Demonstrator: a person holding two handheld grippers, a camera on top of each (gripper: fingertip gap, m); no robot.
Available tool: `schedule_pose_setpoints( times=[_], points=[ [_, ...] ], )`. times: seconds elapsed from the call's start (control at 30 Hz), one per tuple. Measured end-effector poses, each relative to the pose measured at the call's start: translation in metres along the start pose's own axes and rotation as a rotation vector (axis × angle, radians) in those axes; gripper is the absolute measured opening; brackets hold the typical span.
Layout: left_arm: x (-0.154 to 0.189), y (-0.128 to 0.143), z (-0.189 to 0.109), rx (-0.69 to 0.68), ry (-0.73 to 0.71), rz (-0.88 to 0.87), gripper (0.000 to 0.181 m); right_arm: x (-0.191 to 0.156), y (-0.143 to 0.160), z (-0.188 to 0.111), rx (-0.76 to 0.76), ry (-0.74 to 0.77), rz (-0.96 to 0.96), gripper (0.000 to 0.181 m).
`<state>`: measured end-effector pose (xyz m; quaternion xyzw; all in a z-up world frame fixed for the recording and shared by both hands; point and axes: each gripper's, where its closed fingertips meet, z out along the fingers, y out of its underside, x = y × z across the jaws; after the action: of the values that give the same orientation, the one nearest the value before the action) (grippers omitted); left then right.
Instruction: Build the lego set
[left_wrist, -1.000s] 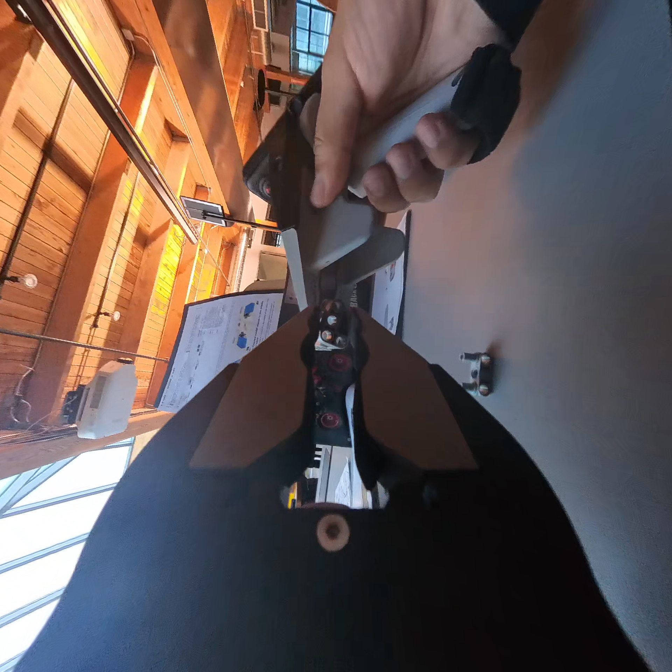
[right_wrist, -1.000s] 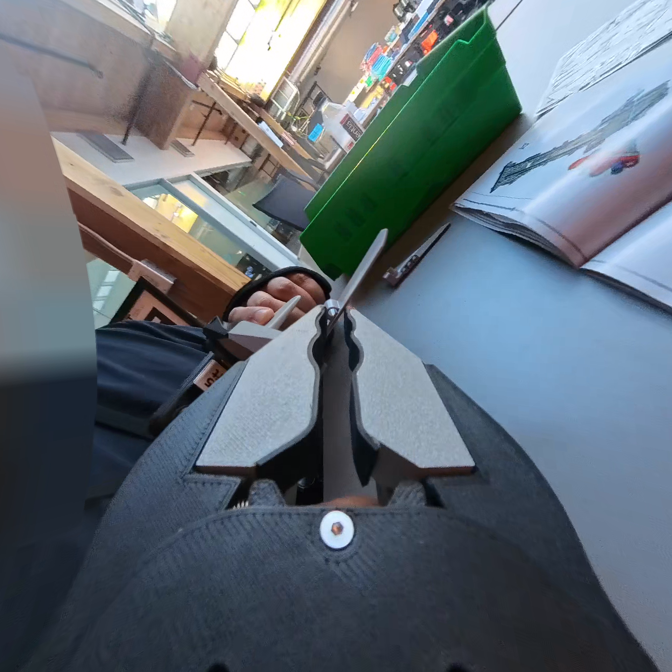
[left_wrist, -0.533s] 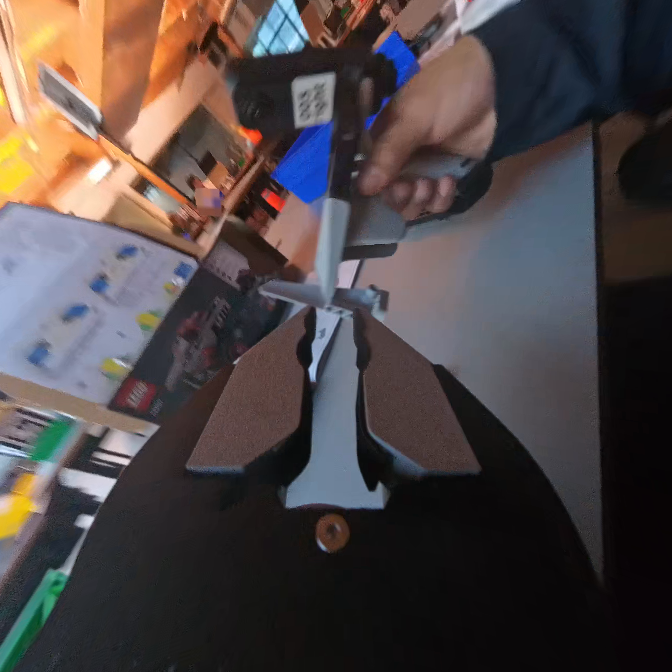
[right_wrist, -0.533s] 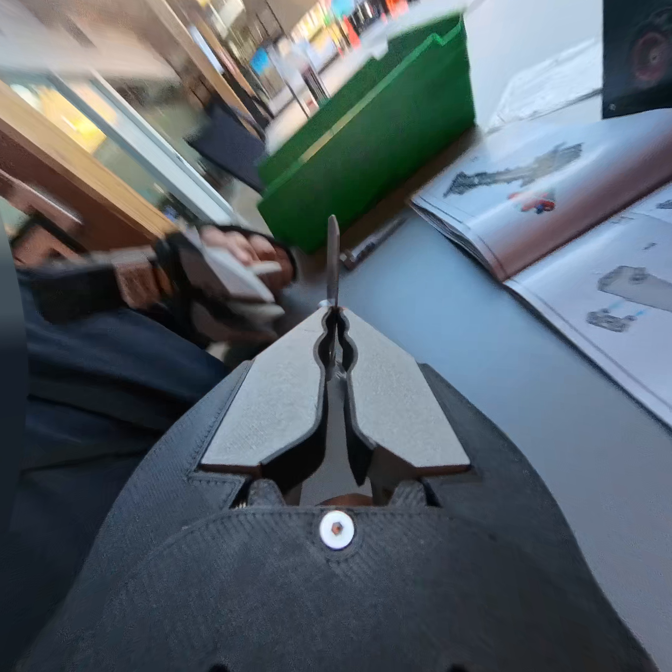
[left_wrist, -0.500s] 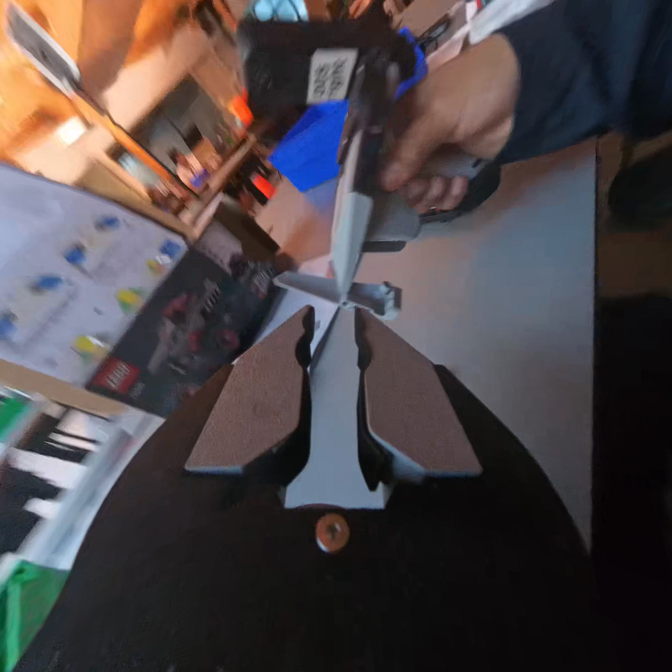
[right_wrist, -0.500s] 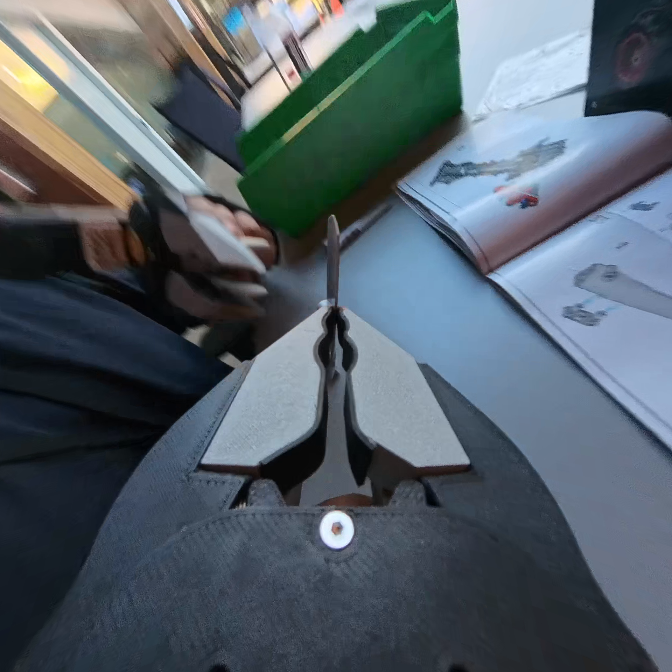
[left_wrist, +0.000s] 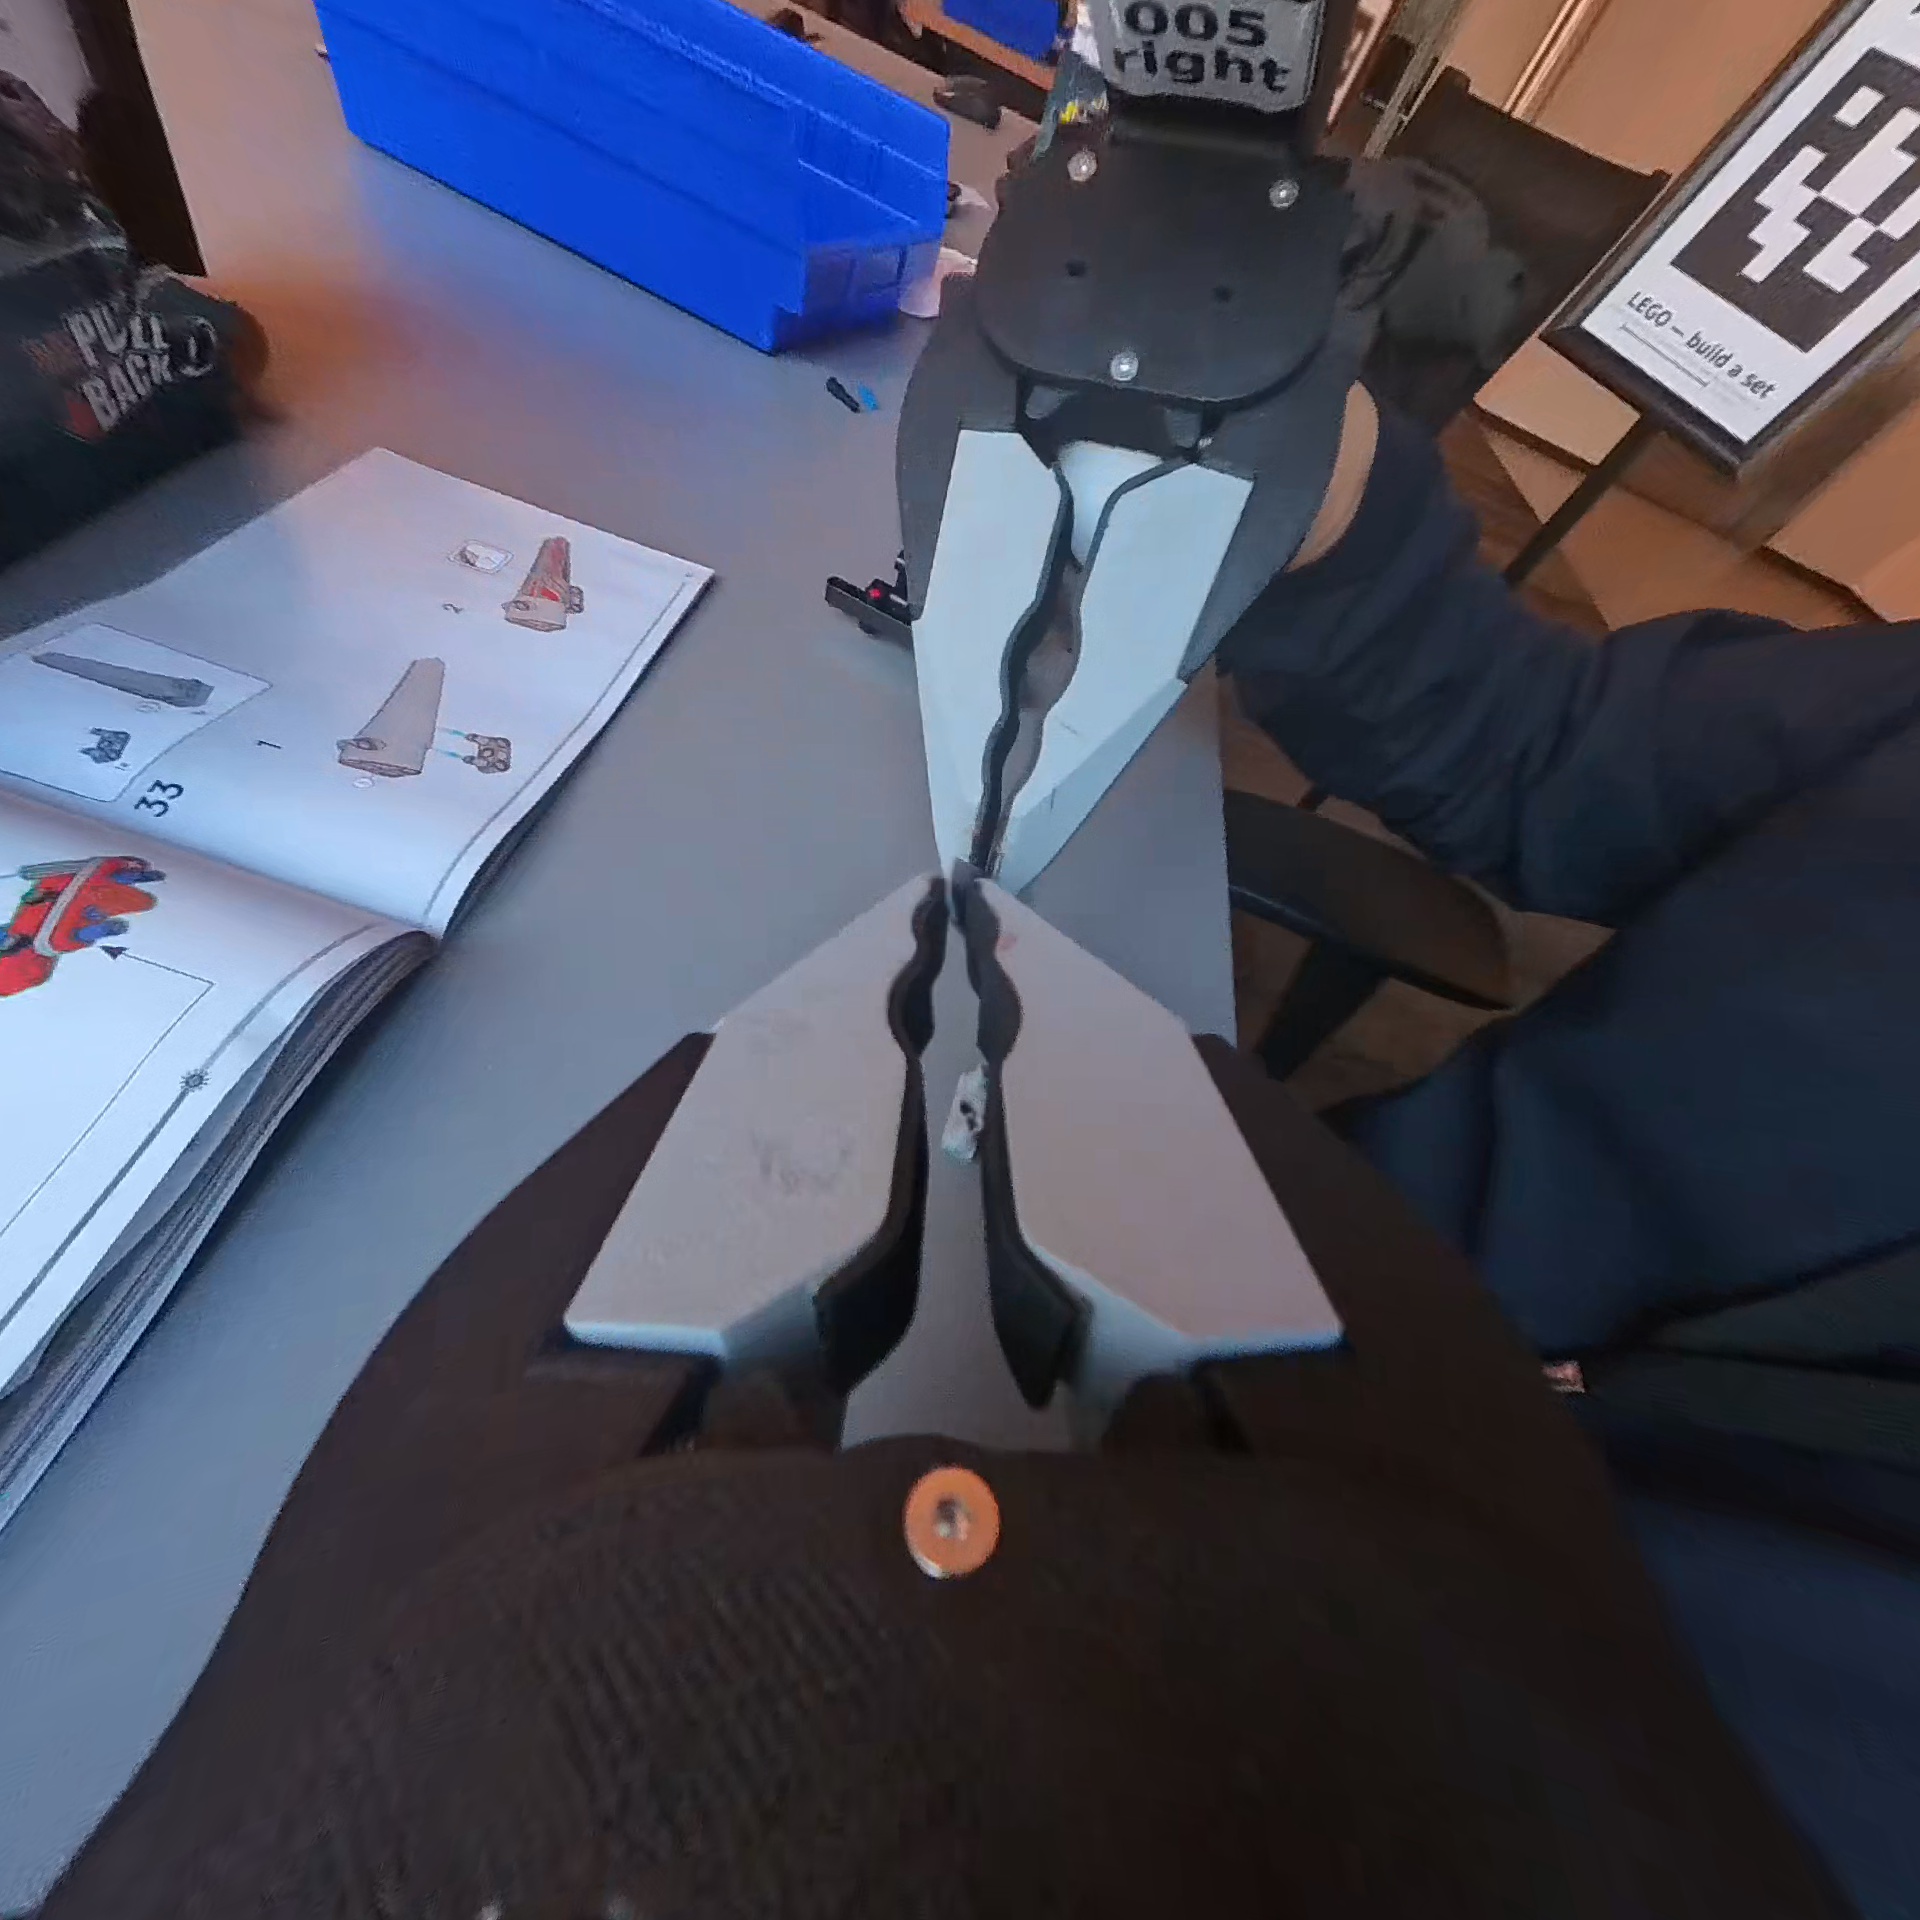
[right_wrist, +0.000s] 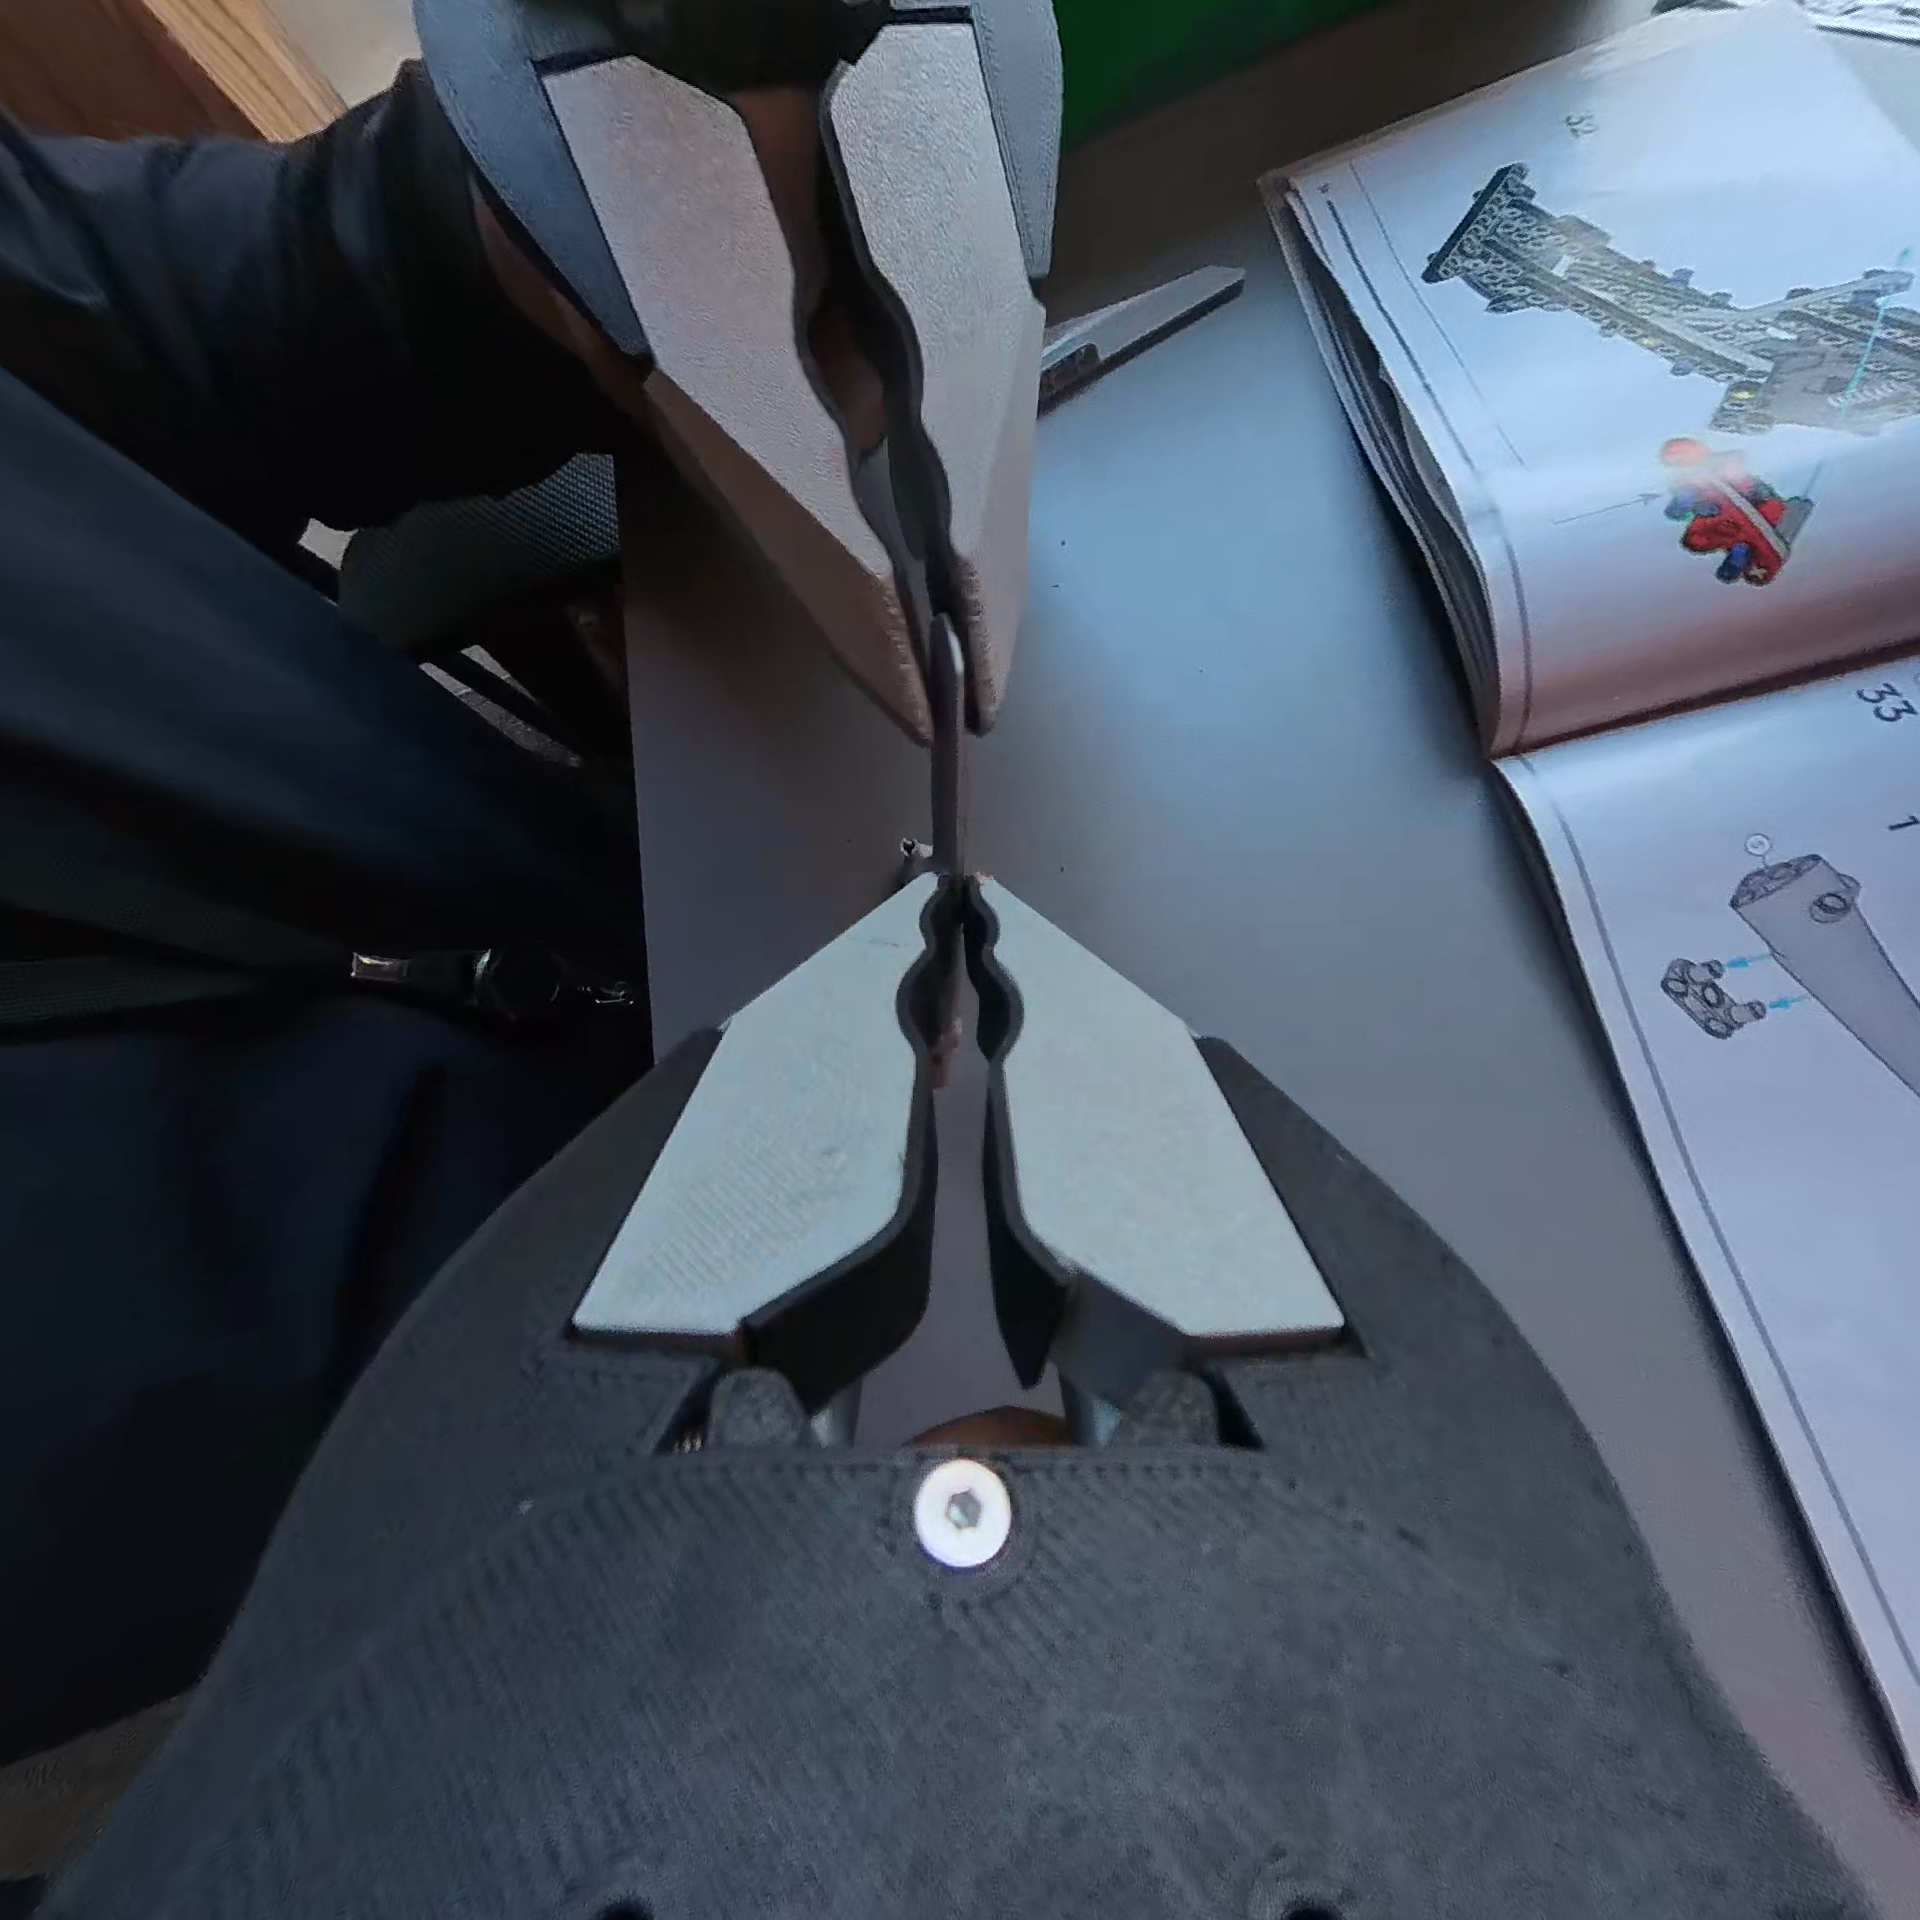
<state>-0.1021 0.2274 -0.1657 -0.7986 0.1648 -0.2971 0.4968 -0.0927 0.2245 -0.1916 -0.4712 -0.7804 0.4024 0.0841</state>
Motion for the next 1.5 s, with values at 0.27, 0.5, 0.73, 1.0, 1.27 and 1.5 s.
schedule_pose_setpoints(
  times=[0.27,0.5,0.73,1.0,1.27,1.5],
  points=[
    [-0.011,-0.011,-0.017,0.127,-0.048,-0.03,0.0,0.012,-0.007,-0.005,0.121,-0.008,0.016,0.009],
    [-0.014,-0.008,-0.027,0.215,-0.045,-0.109,0.0,0.012,0.003,0.001,0.246,-0.051,0.036,0.012],
    [-0.013,0.0,-0.028,0.217,-0.028,-0.129,0.0,0.008,0.004,0.002,0.27,-0.034,-0.028,0.011],
    [-0.009,0.011,-0.022,0.119,-0.05,-0.035,0.0,0.008,0.011,-0.004,0.3,-0.043,-0.016,0.011],
    [-0.006,0.008,-0.024,0.143,-0.034,-0.022,0.0,0.006,0.012,0.001,0.271,0.06,-0.152,0.011],
    [-0.011,0.008,-0.025,0.147,-0.046,-0.058,0.0,0.008,0.006,-0.007,0.323,0.064,-0.127,0.01]
  ],
)
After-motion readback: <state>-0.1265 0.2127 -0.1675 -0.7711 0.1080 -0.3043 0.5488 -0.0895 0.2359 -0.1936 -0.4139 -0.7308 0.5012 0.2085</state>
